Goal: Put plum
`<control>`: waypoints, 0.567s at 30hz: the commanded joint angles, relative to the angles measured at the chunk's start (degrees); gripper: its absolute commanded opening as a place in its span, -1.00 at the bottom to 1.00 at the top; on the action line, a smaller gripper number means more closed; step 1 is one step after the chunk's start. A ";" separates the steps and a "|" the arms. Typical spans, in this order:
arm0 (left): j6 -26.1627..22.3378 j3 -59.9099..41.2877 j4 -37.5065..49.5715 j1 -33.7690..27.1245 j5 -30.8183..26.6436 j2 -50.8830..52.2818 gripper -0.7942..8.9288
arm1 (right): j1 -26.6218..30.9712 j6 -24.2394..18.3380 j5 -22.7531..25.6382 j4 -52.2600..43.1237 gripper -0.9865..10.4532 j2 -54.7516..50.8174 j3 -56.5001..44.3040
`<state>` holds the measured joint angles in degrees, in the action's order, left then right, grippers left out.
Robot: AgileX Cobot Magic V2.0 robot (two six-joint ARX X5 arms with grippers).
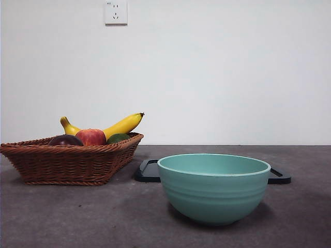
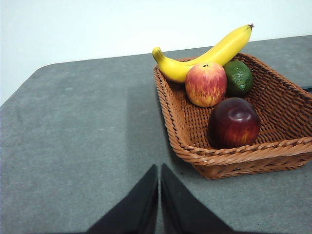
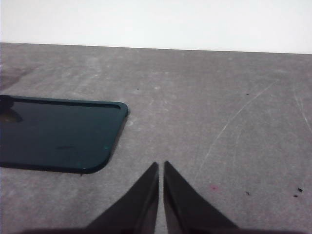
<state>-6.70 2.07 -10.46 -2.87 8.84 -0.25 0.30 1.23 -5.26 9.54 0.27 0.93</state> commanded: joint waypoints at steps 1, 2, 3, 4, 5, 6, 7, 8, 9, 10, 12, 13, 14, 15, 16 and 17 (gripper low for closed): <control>0.17 -1.16 -0.55 -0.15 -0.15 0.07 -0.82 | -0.28 -0.37 0.28 0.44 -0.82 -0.09 -0.33; 0.17 -1.16 -0.52 -0.15 -0.15 0.07 -0.82 | -0.28 -0.37 0.31 0.44 -0.82 -0.09 -0.33; 0.17 -1.16 -0.55 -0.15 -0.15 0.07 -0.82 | -0.28 -0.39 0.42 0.44 -0.82 -0.09 -0.33; 0.17 -1.16 -0.55 -0.15 -0.15 0.07 -0.82 | -0.28 -0.39 0.63 0.44 -0.82 -0.09 -0.33; 0.17 -1.16 -0.55 -0.15 -0.15 0.07 -0.82 | -0.28 -0.37 0.81 0.42 -0.82 -0.09 -0.33; 0.17 -1.16 -0.55 -0.15 -0.15 0.07 -0.82 | -0.28 -0.39 0.79 0.37 -0.82 -0.09 -0.33; 0.17 -1.16 -0.55 -0.15 -0.15 0.07 -0.82 | -0.28 -0.39 0.79 0.26 -0.82 -0.09 -0.33; 0.17 -1.16 -0.55 -0.15 -0.15 0.07 -0.82 | -0.26 -0.39 0.81 0.02 -0.82 -0.09 -0.33; 0.17 -1.16 -0.55 -0.15 -0.15 0.07 -0.82 | -0.26 -0.39 0.81 -0.35 -0.82 -0.09 -0.31; 0.17 -1.16 -0.52 -0.15 -0.15 0.07 -0.82 | -0.26 -0.39 0.81 -0.55 -0.82 -0.07 -0.31; 0.17 -1.16 -0.55 -0.15 -0.15 0.07 -0.82 | -0.28 -0.39 0.79 -0.52 -0.82 -0.09 -0.28; 0.17 -1.16 -0.55 -0.15 -0.17 0.07 -0.82 | -0.28 -0.39 0.81 -0.52 -0.82 -0.09 -0.28; 0.17 -1.16 -0.55 -0.15 -0.15 0.07 -0.82 | -0.26 -0.39 0.81 -0.52 -0.82 -0.09 -0.28; 0.17 -1.16 -0.55 -0.15 -0.15 0.07 -0.82 | -0.26 -0.39 0.81 -0.52 -0.82 -0.09 -0.28; 0.17 -1.16 -0.55 -0.15 -0.15 0.07 -0.82 | -0.26 -0.39 0.81 -0.52 -0.82 -0.09 -0.28; 0.17 -1.16 -0.55 -0.15 -0.15 0.07 -0.82 | -0.28 -0.39 0.81 -0.52 -0.82 -0.09 -0.28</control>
<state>-6.70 2.07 -10.46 -2.87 8.84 -0.25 0.05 1.23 -4.67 9.39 0.30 0.93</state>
